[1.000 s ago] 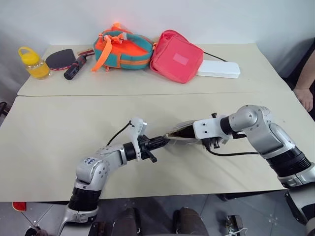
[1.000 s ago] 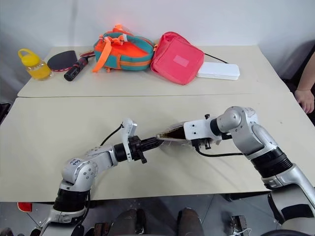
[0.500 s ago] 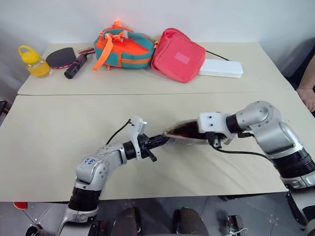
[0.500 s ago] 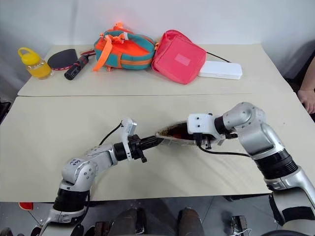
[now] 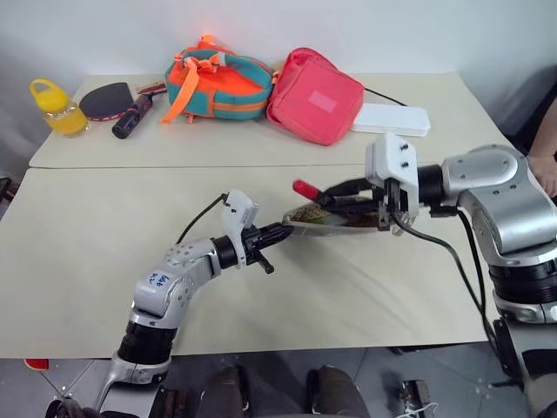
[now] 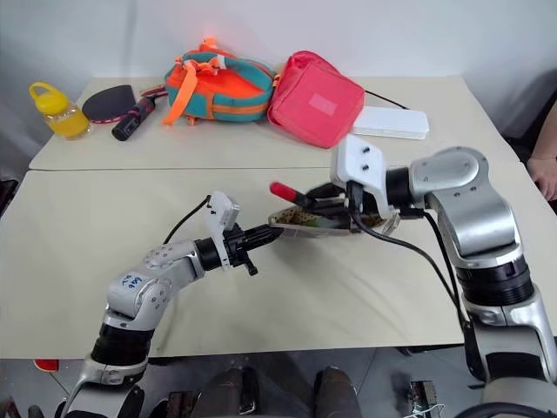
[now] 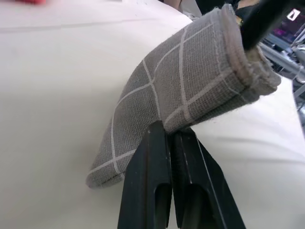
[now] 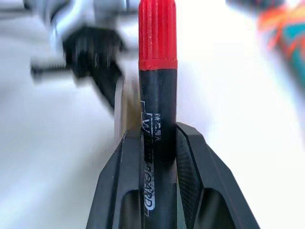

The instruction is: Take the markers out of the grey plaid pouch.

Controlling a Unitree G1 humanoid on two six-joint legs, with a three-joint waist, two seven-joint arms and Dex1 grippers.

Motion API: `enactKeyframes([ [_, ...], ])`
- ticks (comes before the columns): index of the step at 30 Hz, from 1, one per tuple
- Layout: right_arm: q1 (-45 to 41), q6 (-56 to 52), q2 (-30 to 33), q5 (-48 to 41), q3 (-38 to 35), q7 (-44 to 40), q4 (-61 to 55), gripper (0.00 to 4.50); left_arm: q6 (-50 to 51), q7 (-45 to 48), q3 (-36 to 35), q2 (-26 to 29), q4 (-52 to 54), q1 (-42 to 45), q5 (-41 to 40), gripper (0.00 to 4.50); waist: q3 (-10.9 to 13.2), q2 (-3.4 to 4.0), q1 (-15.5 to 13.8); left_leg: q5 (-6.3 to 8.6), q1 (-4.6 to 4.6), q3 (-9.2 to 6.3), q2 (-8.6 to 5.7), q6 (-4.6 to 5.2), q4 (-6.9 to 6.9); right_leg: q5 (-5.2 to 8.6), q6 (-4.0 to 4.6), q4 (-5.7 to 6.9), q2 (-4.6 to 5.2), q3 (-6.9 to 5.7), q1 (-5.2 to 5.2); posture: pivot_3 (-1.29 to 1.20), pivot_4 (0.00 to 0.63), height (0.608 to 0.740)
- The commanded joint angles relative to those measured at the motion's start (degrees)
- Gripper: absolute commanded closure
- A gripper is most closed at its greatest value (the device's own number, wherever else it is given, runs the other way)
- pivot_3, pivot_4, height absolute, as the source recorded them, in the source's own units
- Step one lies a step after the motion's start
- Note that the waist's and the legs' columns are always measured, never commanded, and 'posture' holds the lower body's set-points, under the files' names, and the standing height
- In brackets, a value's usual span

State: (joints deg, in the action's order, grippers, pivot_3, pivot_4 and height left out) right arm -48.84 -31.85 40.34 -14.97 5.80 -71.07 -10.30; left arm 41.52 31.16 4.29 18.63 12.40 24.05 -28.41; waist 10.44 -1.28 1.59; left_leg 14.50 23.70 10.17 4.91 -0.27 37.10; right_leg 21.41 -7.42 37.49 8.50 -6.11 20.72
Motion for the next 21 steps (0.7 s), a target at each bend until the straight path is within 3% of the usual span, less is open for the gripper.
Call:
enactKeyframes([
  [1,-4.9,7.5,0.4,1.5,-5.1,5.4,5.8,3.96,-0.7,1.4,-0.8,0.9,0.8,-0.4,-0.1,4.5,0.0,0.0,-0.1,0.0,0.1,0.0,-0.03,0.01,0.0,-0.01,-0.02,0.0,0.02,0.0,0.09,0.0,0.15,0.74],
  [6,-7.8,17.8,3.0,7.4,-4.9,9.8,18.1,3.96,-1.2,1.8,-0.4,0.9,1.0,-1.9,0.4,4.5,0.0,-0.04,-0.4,0.0,0.56,0.0,-0.07,0.02,0.1,-0.04,-0.07,0.12,0.03,0.0,0.54,0.0,0.15,0.74],
  [9,-4.9,30.7,9.8,19.7,2.6,10.3,25.9,3.96,-0.2,1.2,-1.2,0.2,2.2,-2.2,-0.7,4.5,0.0,-0.05,-0.4,0.0,0.56,0.06,-0.07,0.02,0.06,-0.03,-0.07,0.12,0.03,0.02,0.6,0.0,0.15,0.74],
  [11,-2.4,34.3,11.6,23.1,5.3,10.2,29.7,3.96,0.7,1.2,-2.0,0.2,2.7,-2.4,-1.7,4.5,0.0,-0.07,-0.2,0.0,0.56,0.06,-0.07,0.02,0.05,-0.03,-0.07,0.09,0.03,0.02,0.59,0.0,0.15,0.74],
  [21,2.4,46.5,13.0,33.3,9.3,18.2,48.3,3.96,5.0,3.0,-6.2,3.7,5.8,-3.4,-5.9,4.5,0.2,0.15,0.4,-0.09,0.51,0.21,-0.02,-0.02,0.08,-0.03,-0.07,0.28,0.01,0.19,0.74,0.0,0.15,0.74],
])
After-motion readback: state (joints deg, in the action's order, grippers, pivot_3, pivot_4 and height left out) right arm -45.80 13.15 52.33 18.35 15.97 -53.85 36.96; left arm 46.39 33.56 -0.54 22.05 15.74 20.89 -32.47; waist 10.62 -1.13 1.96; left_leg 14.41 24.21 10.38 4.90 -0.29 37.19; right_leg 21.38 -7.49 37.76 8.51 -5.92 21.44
